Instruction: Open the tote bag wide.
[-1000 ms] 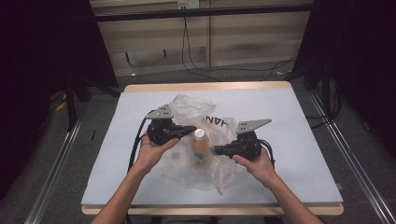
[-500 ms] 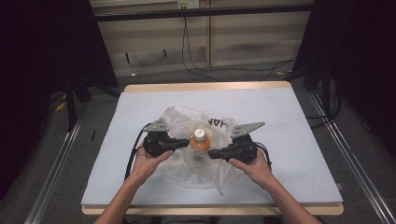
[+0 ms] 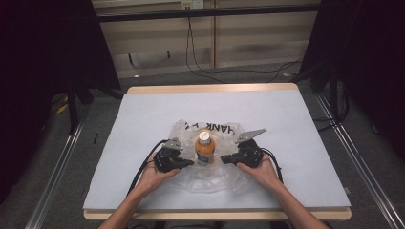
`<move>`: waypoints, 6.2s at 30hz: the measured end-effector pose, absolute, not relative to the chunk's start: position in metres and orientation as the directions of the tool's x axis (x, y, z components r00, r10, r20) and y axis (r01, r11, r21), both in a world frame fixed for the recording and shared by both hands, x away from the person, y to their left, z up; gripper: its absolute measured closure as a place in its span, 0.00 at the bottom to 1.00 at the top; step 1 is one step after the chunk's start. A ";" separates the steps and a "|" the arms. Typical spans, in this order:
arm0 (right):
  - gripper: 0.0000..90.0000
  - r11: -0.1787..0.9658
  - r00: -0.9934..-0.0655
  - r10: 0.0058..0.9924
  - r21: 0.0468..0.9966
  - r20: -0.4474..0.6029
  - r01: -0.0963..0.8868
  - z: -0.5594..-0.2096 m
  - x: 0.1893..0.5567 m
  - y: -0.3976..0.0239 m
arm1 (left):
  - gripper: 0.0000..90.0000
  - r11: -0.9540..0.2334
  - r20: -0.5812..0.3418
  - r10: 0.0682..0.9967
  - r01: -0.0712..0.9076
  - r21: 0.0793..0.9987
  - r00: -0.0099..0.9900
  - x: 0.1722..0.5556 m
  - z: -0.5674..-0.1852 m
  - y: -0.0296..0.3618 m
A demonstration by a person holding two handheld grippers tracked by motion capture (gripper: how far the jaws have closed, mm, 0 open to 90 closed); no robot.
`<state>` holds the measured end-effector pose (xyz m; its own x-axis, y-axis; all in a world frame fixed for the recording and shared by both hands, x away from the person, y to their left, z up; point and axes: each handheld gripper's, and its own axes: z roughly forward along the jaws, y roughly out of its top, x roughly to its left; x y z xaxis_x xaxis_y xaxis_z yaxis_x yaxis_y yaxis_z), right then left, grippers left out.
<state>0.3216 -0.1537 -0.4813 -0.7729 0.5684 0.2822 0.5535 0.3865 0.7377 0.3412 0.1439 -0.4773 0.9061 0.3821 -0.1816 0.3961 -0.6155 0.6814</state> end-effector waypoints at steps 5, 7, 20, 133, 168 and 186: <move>1.00 0.407 -0.755 0.594 0.706 0.277 0.580 -0.488 0.323 -0.159 | 1.00 -0.622 -0.183 0.375 0.393 0.677 0.909 0.335 -0.478 0.148; 1.00 0.413 -0.758 0.590 0.704 0.277 0.578 -0.489 0.322 -0.160 | 1.00 -0.627 -0.187 0.369 0.393 0.672 0.910 0.331 -0.478 0.152; 1.00 0.451 -0.780 0.558 0.684 0.285 0.573 -0.486 0.295 -0.179 | 1.00 -0.648 -0.169 0.345 0.365 0.668 0.923 0.294 -0.476 0.174; 1.00 0.486 -0.754 0.614 0.640 0.234 0.595 -0.449 0.415 -0.141 | 1.00 -0.703 -0.178 0.208 0.273 0.657 0.962 0.279 -0.420 0.124; 1.00 0.546 -0.805 0.532 0.620 0.264 0.564 -0.479 0.352 -0.155 | 1.00 -0.689 -0.177 0.465 0.480 0.542 0.867 0.355 -0.465 0.138; 1.00 0.546 -0.796 0.559 0.621 0.231 0.563 -0.475 0.321 -0.191 | 1.00 -0.700 -0.183 0.414 0.441 0.562 0.892 0.334 -0.466 0.154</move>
<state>0.3210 -0.1914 -0.4751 -0.7962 0.5590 0.2313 0.5633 0.5456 0.6205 0.3342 0.1536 -0.4656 0.8915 0.4143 -0.1831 0.4407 -0.7003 0.5615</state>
